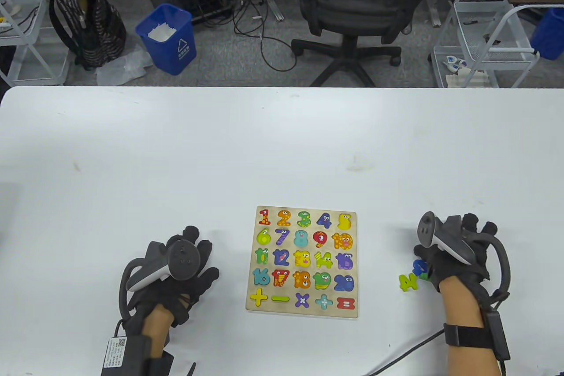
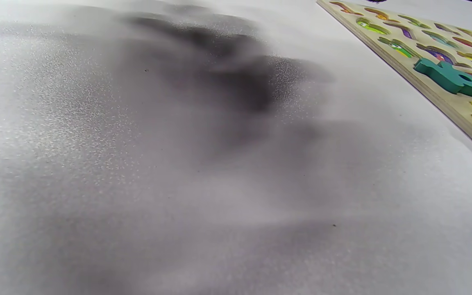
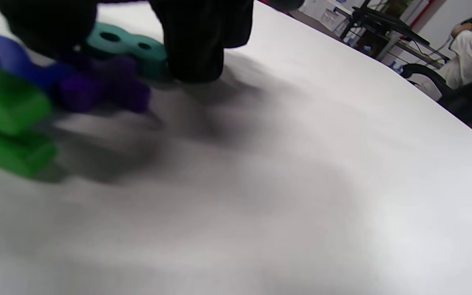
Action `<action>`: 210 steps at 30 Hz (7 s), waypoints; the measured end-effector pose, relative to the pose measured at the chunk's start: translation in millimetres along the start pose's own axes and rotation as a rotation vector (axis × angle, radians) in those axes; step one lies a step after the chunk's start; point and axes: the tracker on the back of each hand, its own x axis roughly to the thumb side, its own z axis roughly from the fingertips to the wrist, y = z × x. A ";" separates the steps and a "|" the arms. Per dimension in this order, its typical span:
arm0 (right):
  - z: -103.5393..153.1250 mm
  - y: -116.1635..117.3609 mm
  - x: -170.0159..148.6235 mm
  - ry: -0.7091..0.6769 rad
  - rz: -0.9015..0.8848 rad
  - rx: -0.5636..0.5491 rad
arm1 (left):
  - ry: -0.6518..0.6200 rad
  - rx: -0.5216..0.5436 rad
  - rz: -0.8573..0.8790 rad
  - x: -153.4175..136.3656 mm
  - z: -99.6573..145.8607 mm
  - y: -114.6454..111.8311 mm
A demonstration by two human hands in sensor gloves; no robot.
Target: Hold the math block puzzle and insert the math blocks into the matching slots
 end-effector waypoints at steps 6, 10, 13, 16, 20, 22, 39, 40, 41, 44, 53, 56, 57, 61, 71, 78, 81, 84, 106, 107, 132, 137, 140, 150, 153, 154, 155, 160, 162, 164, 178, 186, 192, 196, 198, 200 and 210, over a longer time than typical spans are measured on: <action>5.5 -1.8 12.3 -0.109 -0.034 -0.004 | 0.009 -0.003 -0.001 -1.1 1.2 0.1; 9.6 -4.4 23.6 -0.137 0.031 -0.053 | 0.002 0.007 -0.006 -0.2 1.8 0.1; 11.8 -6.0 30.5 -0.178 0.061 -0.079 | 0.001 0.006 -0.010 0.0 1.5 0.1; 12.1 -5.5 31.5 -0.206 0.031 -0.066 | 0.002 0.005 -0.007 -0.3 1.6 0.2; 12.9 -3.9 31.9 -0.268 -0.034 -0.063 | 0.003 0.002 -0.007 -0.2 1.8 -0.1; 14.1 -4.1 33.2 -0.280 -0.024 -0.074 | 0.002 0.000 -0.008 0.1 2.0 -0.5; 16.9 -4.3 45.3 -0.409 -0.049 -0.134 | -0.005 0.008 -0.017 3.3 4.4 -0.9; 17.7 -4.6 47.2 -0.418 -0.055 -0.133 | -0.005 0.005 -0.017 3.4 4.3 -1.1; 18.4 -4.9 48.7 -0.429 -0.055 -0.133 | -0.005 0.004 -0.018 3.6 4.3 -1.2; 22.7 -7.4 55.4 -0.455 -0.042 -0.159 | -0.007 0.004 -0.019 4.1 4.4 -1.2; 36.5 -16.8 73.5 -0.475 0.056 -0.296 | -0.012 0.011 -0.018 4.6 4.6 -1.8; 38.4 -17.7 77.1 -0.498 0.047 -0.303 | -0.008 0.013 -0.015 4.1 5.2 -2.0; 38.7 -17.9 78.3 -0.504 0.043 -0.308 | -0.007 0.015 -0.015 4.0 5.3 -2.0; 39.3 -20.3 82.4 -0.526 0.017 -0.304 | -0.005 0.016 -0.015 3.6 5.5 -2.3; 39.6 -29.3 102.7 -0.560 0.006 -0.299 | 0.003 0.009 -0.011 3.3 6.0 -3.0; 41.4 -36.9 112.0 -0.573 -0.018 -0.305 | 0.000 0.005 -0.012 4.1 6.0 -3.7; 42.9 -40.2 117.6 -0.570 -0.023 -0.302 | 0.000 0.002 -0.010 4.3 6.3 -4.1; 44.5 -45.7 126.7 -0.575 -0.022 -0.311 | -0.001 0.005 -0.007 4.3 7.0 -4.7; 51.6 -64.1 207.8 -0.688 0.082 -0.308 | 0.013 -0.004 -0.008 5.2 8.9 -6.4; 52.0 -64.7 210.1 -0.691 0.090 -0.309 | 0.013 -0.001 -0.006 5.0 9.3 -6.3; 54.0 -75.0 223.5 -0.651 0.171 -0.331 | 0.014 -0.001 0.008 2.9 9.9 -7.9; 55.7 -80.0 230.4 -0.623 0.226 -0.283 | 0.015 -0.006 0.006 3.2 10.2 -8.1; 56.1 -83.0 235.0 -0.606 0.268 -0.253 | 0.015 -0.005 0.006 3.1 10.4 -8.1; 57.3 -91.4 253.3 -0.515 0.428 -0.131 | 0.020 -0.014 0.005 3.6 11.5 -9.2; 60.7 -92.7 256.8 -0.520 0.460 -0.186 | 0.022 -0.014 0.004 3.6 12.0 -9.1; 60.9 -93.1 256.1 -0.529 0.460 -0.203 | 0.021 -0.013 0.006 3.6 12.1 -8.9; 59.7 -92.4 255.3 -0.548 0.446 -0.226 | 0.021 -0.011 0.007 3.6 12.0 -8.8; 53.6 -86.0 236.1 -0.657 0.311 -0.270 | 0.008 -0.012 0.017 4.1 10.5 -8.5; 50.8 -87.7 226.1 -0.653 0.236 -0.212 | 0.005 -0.014 0.022 4.5 9.9 -8.7; 47.7 -87.6 222.0 -0.642 0.189 -0.188 | 0.007 -0.016 0.013 4.9 9.3 -8.2; 47.9 -74.4 216.0 -0.561 0.192 -0.203 | -0.005 -0.003 0.008 7.4 11.5 -8.0; 44.0 -65.3 177.2 -0.544 0.067 -0.156 | -0.013 -0.005 0.002 9.0 9.6 -7.5; 43.2 -63.0 135.6 -0.500 0.025 -0.118 | -0.023 -0.009 0.002 9.9 9.2 -7.6; 46.1 -56.0 110.3 -0.462 0.048 -0.090 | -0.032 -0.005 0.015 10.7 9.4 -7.5; 47.1 -53.0 99.7 -0.447 0.047 -0.081 | -0.033 -0.003 0.005 11.6 9.4 -7.1; 47.5 -49.9 88.4 -0.426 0.052 -0.089 | -0.035 -0.005 0.000 12.5 9.0 -7.2; 44.4 -30.3 49.2 -0.328 0.076 -0.064 | -0.042 -0.015 -0.010 14.3 7.7 -7.2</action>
